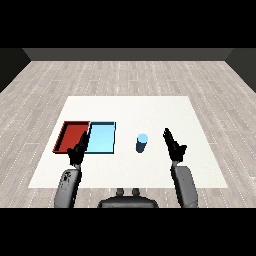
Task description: Pick the blue can and put it in the blue box
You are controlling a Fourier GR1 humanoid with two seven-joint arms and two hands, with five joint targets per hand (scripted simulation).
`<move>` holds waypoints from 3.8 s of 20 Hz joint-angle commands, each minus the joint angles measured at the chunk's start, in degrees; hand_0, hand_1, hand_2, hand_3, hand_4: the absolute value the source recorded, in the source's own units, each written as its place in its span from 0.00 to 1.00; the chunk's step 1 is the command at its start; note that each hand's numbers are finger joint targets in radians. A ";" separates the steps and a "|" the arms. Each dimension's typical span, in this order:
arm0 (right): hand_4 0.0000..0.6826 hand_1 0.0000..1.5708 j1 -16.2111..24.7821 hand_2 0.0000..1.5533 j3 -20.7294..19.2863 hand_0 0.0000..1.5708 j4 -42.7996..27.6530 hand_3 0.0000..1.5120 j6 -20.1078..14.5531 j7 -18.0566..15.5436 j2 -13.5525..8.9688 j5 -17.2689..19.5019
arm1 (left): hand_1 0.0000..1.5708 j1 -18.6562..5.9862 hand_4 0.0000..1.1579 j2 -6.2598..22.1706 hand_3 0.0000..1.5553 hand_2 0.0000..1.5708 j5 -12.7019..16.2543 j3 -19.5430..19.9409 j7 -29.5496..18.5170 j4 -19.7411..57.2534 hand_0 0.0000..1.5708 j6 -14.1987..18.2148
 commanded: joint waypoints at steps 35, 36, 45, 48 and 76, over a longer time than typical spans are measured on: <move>0.00 0.00 -8.02 0.00 -6.83 0.00 12.55 0.00 7.27 -13.85 0.16 -12.01 | 0.00 -1.16 0.00 -3.54 0.00 0.00 8.96 4.54 -23.61 -0.47 0.00 -5.77; 0.00 0.00 -6.82 0.00 -5.86 0.00 9.81 0.00 7.20 -12.46 0.29 -12.05 | 0.00 1.01 0.00 -5.82 0.00 0.00 6.60 2.31 -27.41 1.36 0.00 -4.59; 0.00 0.00 -9.65 0.00 -2.96 0.00 19.57 0.00 3.82 -16.76 3.67 -11.24 | 0.00 -0.71 0.00 -5.73 0.00 0.00 7.48 3.01 -26.89 2.40 0.00 -4.89; 0.00 0.00 -12.01 0.00 -5.45 0.00 24.44 0.00 5.00 -18.11 2.39 -11.37 | 0.00 -0.44 0.00 -4.07 0.00 0.00 10.44 5.04 -26.36 1.26 0.00 -7.06; 0.00 0.00 -17.78 0.00 0.15 0.00 34.76 0.00 0.98 -22.28 3.73 -14.90 | 0.00 2.87 0.00 -3.90 0.00 0.00 9.55 3.90 -24.56 -4.67 0.00 -5.11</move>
